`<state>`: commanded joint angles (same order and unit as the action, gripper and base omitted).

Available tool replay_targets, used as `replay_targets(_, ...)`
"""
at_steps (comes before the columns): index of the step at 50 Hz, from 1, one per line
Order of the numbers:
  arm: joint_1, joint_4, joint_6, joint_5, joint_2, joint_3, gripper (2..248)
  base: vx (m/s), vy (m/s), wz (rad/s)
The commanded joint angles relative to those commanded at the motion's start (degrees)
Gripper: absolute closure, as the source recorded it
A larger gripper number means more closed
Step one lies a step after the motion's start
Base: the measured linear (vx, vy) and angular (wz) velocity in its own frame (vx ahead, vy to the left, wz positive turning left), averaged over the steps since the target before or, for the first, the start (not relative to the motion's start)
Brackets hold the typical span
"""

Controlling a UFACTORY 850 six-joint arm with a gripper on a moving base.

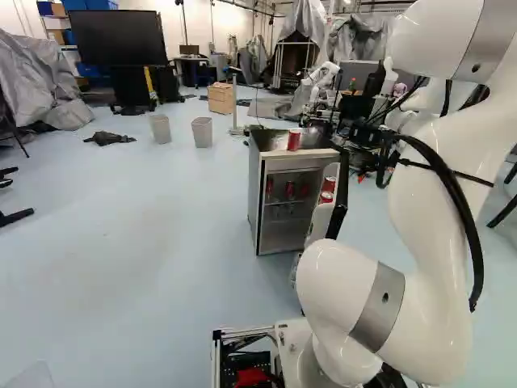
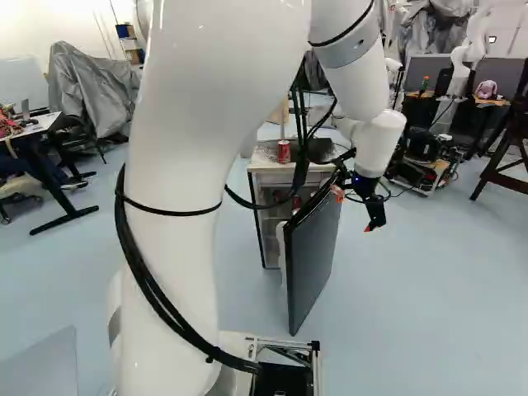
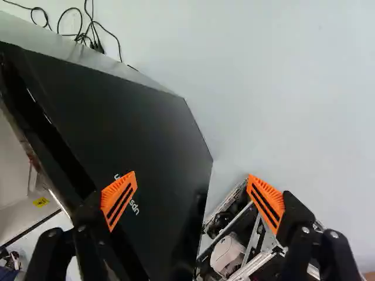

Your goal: Grab a drink from the fridge

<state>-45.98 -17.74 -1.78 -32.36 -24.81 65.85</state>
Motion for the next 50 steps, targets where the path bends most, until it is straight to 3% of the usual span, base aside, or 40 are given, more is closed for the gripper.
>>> replay_targets(26, 1.33, 0.0, 0.0, 0.0, 0.64, -1.55, 3, 0.0, 0.0, 0.0)
replay_targets(50, 3.97, 0.0, 0.0, 0.0, 1.24, -2.38, 3, 0.0, 0.0, 0.0)
